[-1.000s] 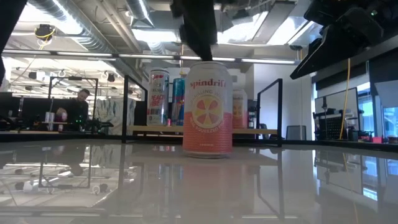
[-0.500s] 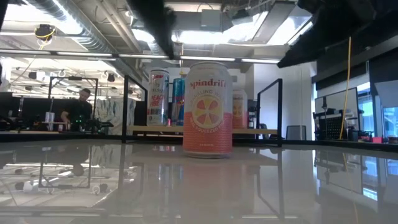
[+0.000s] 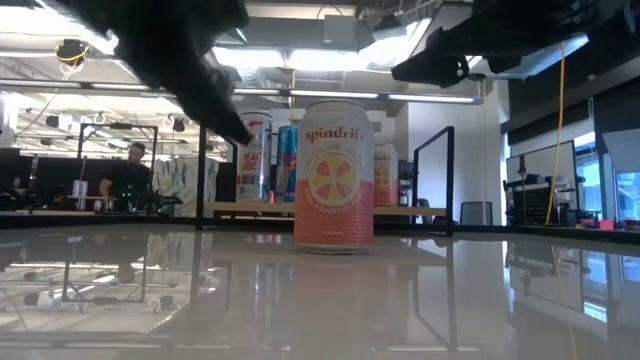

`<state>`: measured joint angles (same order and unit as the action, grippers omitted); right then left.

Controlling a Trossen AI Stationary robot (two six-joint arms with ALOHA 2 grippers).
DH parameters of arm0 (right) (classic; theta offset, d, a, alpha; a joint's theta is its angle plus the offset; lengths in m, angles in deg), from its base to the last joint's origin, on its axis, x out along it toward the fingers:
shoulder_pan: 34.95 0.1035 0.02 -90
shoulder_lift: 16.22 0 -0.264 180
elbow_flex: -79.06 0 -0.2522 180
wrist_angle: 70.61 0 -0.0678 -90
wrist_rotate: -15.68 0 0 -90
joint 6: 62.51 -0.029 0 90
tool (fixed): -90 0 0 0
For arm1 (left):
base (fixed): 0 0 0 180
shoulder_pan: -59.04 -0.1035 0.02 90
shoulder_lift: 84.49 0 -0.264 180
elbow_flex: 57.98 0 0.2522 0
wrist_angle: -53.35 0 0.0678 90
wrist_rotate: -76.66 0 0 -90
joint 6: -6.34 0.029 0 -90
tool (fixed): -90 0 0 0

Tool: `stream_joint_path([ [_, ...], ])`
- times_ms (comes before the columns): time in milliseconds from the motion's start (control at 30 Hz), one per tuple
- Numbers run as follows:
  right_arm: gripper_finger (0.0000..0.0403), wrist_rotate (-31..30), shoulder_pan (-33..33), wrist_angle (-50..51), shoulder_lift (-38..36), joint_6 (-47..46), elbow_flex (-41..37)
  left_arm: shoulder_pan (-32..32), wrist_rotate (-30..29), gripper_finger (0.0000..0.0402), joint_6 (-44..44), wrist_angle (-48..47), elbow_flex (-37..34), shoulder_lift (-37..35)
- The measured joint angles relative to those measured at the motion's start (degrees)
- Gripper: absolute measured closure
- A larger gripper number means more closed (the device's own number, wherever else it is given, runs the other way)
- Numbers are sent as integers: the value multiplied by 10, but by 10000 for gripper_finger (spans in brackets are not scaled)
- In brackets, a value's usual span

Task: Place canned beverage on shelf
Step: Put the orange-white soda can on the shelf aligned with the other orange-white soda can

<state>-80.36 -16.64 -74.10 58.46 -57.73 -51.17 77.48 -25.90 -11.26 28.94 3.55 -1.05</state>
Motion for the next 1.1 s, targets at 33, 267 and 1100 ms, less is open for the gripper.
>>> stream_joint_path([
  [33,60,12,0,1,4,-3,0,1,1,75,2,26,-16,0],
  [267,63,86,1,-10,38,-78,0,0,0,75,17,176,-107,1],
  [1100,63,59,-71,480,267,-81,440,0,-51,75,58,240,-134,2],
])
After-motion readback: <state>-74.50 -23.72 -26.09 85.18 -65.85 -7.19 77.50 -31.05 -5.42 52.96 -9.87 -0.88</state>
